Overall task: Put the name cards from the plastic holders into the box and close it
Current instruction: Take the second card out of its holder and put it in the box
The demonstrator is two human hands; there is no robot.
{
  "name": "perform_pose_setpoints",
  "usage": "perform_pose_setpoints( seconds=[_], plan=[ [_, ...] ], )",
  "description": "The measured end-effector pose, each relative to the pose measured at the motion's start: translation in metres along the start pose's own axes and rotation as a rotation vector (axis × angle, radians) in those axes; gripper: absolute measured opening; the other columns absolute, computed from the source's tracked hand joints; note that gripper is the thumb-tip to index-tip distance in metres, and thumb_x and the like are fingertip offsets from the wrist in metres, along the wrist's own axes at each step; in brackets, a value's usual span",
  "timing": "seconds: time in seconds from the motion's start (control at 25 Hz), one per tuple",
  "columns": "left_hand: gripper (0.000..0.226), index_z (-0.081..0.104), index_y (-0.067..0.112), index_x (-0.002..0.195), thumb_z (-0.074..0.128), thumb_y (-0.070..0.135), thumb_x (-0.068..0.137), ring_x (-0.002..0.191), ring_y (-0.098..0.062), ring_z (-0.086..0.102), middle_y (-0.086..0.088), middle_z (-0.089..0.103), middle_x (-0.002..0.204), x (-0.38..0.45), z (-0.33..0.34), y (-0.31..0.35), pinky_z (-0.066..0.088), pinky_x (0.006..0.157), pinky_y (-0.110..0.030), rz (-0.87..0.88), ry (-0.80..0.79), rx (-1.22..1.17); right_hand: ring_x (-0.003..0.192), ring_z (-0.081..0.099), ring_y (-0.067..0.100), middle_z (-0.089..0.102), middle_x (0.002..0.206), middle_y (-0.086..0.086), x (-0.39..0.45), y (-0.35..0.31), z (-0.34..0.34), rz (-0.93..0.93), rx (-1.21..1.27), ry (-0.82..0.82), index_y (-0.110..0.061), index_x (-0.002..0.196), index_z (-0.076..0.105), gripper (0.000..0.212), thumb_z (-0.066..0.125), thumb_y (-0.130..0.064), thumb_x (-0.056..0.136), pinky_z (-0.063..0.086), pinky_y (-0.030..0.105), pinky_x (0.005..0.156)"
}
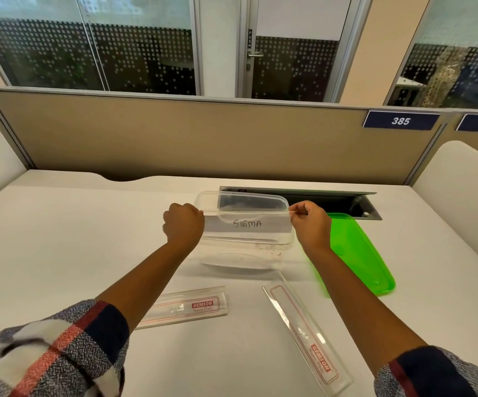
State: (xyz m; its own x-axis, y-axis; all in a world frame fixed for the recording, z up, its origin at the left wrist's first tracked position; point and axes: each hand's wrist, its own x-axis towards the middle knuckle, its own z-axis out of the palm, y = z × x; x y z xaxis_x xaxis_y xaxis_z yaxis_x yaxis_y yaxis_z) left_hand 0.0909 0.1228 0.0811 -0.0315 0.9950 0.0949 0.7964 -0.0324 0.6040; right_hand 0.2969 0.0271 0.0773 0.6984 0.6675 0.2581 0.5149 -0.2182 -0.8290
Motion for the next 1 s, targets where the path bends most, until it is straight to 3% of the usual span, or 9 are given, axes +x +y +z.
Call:
perform_pose_setpoints(
  seconds=[0.08,0.2,0.24,0.32,0.4,0.56,0.76,1.0],
  plan=[
    [0.031,0.063,0.006,0.112,0.047,0.025,0.093,0.112,-0.033,0.046,-0.017,0.053,0.12,0.001,0.002,-0.005,0.042,0.092,-0.041,0.032,0.01,0.21,0.08,0.061,0.02,0.071,0.095,0.015,-0.001,0.004,0.003,-0.05,-0.069,-0.043,-0.005,0.094,0.067,0.012,0.06,-0.001,0.084,0.044,0.022,0.069],
    [0.03,0.063,0.009,0.112,0.05,0.026,0.091,0.12,-0.031,0.039,-0.012,0.047,0.129,0.003,0.007,-0.014,0.034,0.099,-0.043,0.085,-0.017,0.318,0.091,0.063,0.025,0.07,0.103,0.014,0.003,0.009,0.009,-0.114,-0.159,-0.167,-0.007,0.099,0.065,0.017,0.058,-0.001,0.085,0.048,0.028,0.084],
    [0.03,0.063,0.01,0.113,0.05,0.026,0.091,0.125,-0.031,0.035,-0.011,0.043,0.135,0.003,0.01,-0.018,0.029,0.104,-0.044,0.104,-0.046,0.346,0.094,0.063,0.026,0.069,0.105,0.013,0.005,0.011,0.012,-0.137,-0.209,-0.207,-0.008,0.101,0.065,0.019,0.057,-0.001,0.086,0.045,0.034,0.097],
    [0.032,0.063,0.012,0.115,0.049,0.028,0.091,0.136,-0.03,0.022,-0.008,0.033,0.145,0.004,0.015,-0.024,0.018,0.111,-0.048,0.128,-0.12,0.418,0.101,0.061,0.027,0.068,0.108,0.01,0.011,0.013,0.017,-0.189,-0.4,-0.273,-0.011,0.103,0.064,0.021,0.054,-0.002,0.087,0.018,0.051,0.116],
    [0.032,0.062,0.014,0.115,0.051,0.028,0.089,0.141,-0.03,0.011,-0.006,0.026,0.151,0.008,0.02,-0.026,0.007,0.115,-0.051,0.127,-0.163,0.465,0.105,0.06,0.027,0.068,0.11,0.008,0.015,0.012,0.02,-0.225,-0.612,-0.341,-0.015,0.107,0.062,0.025,0.052,-0.001,0.088,0.0,0.054,0.116],
    [0.038,0.057,0.015,0.121,0.054,0.031,0.087,0.144,-0.031,0.002,-0.003,0.019,0.155,0.022,0.027,-0.026,0.001,0.115,-0.054,0.086,-0.237,0.511,0.105,0.061,0.028,0.069,0.104,0.008,0.016,0.007,0.027,-0.316,-0.865,-0.439,-0.015,0.112,0.058,0.037,0.05,0.006,0.083,-0.008,0.055,0.115],
    [0.056,0.036,0.013,0.136,0.05,0.036,0.087,0.141,-0.029,0.014,-0.006,0.03,0.15,0.031,0.035,-0.022,0.01,0.116,-0.05,-0.074,-0.348,0.451,0.103,0.061,0.03,0.068,0.101,0.011,0.02,0.0,0.034,-0.341,-1.008,-0.563,-0.012,0.117,0.055,0.044,0.052,0.009,0.079,-0.003,0.052,0.117],
    [0.05,0.043,0.011,0.13,0.048,0.038,0.088,0.134,-0.029,0.029,-0.009,0.042,0.141,0.029,0.035,-0.024,0.019,0.112,-0.048,-0.03,-0.281,0.375,0.113,0.056,0.032,0.065,0.116,0.015,0.02,0.0,0.031,-0.302,-0.901,-0.568,-0.013,0.12,0.054,0.044,0.05,0.009,0.082,0.013,0.044,0.118]
  ],
)
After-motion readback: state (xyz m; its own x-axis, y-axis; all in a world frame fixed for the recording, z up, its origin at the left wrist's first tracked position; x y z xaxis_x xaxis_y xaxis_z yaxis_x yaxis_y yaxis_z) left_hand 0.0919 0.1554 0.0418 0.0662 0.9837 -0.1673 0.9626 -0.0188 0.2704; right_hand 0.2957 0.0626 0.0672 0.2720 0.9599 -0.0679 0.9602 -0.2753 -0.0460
